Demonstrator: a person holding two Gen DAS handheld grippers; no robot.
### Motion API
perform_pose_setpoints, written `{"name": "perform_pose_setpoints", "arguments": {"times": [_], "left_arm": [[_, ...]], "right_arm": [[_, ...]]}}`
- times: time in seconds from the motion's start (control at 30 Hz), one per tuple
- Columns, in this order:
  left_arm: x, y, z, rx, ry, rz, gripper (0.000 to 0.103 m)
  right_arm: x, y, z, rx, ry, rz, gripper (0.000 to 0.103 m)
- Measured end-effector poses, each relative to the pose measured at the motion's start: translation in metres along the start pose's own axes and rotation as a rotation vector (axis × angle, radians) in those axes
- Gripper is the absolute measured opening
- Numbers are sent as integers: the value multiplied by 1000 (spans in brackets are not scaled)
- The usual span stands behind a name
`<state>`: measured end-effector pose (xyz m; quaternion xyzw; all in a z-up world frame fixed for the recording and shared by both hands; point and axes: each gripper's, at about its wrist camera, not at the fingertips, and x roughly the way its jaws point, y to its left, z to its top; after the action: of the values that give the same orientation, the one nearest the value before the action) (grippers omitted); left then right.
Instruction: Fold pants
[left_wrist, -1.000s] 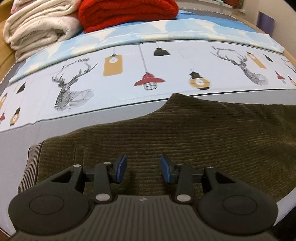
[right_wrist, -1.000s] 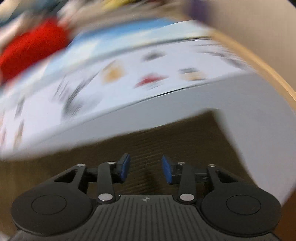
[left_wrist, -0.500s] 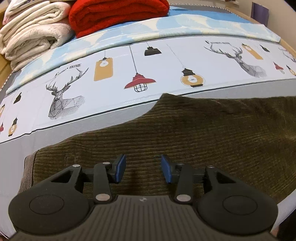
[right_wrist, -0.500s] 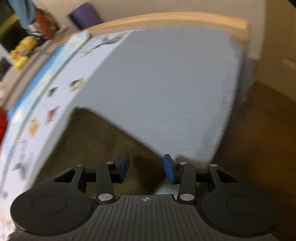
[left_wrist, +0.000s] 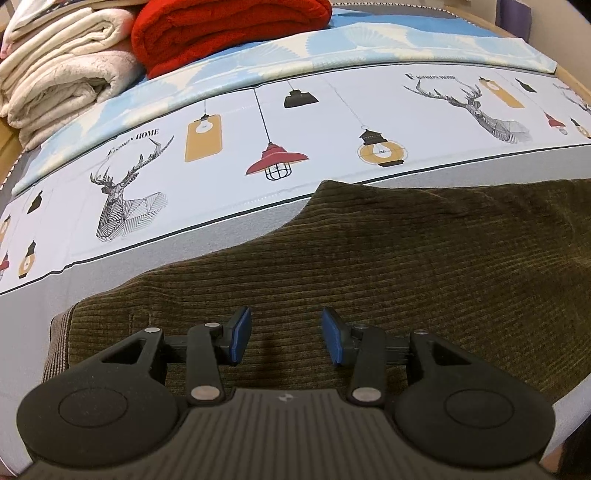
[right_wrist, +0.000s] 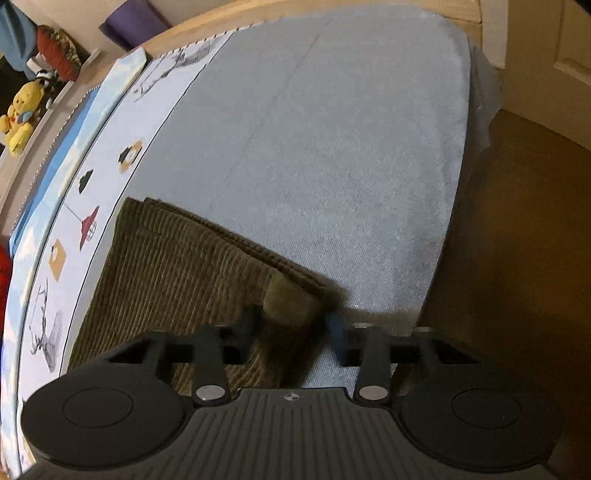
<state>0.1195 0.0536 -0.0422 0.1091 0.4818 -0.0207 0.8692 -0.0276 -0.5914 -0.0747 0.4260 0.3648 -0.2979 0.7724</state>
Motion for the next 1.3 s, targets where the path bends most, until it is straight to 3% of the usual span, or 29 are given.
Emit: {"name": "perform_pose_setpoints", "arguments": {"times": [0.13,0.23,0.37,0.47,0.53,0.6,0.63,0.7,0.77,0.87,0.93,1.03,1.2,1.27,1.3], "left_arm": [[-1,4,0,-15,-3,2,47],[-2,9,-1,-22,-5,6,47],[-3,18,-4,-37,-8,17,47],[-4,28,-7,-59,-5,27,47],[-4,36,-10,-77,0,34,47],[-4,44,-13,-93,6,37,47],[-5,47,-15,-100,9,38,47],[-5,54,-18,-115,18,44,47],[-5,61,-22,-130,25,43,47],[-7,70,-25,-145,23,43,47],[-7,75,-25,-158,21,44,47],[-7,79,-24,-174,21,43,47],[-5,70,-22,-141,23,41,47],[-5,68,-22,-135,23,41,47],[-6,68,-21,-134,22,40,47]], "right_arm": [[-32,30,-8,-71,-113,28,25],[-69,91,-33,-305,-285,55,24],[-123,187,-122,-738,-516,219,24],[-150,242,-230,-1074,-582,448,24],[-155,261,-295,-1236,-540,587,25],[-145,276,-352,-1379,-378,705,30],[-132,283,-384,-1457,-230,750,37],[-111,283,-430,-1591,-3,778,39],[-100,275,-462,-1721,93,773,39],[-103,269,-473,-1781,76,780,40],[-101,275,-464,-1765,20,765,47],[-84,276,-447,-1700,-29,668,56],[-57,280,-449,-1736,61,568,55],[-57,280,-448,-1734,75,585,49],[-59,280,-449,-1716,99,614,25]]}}
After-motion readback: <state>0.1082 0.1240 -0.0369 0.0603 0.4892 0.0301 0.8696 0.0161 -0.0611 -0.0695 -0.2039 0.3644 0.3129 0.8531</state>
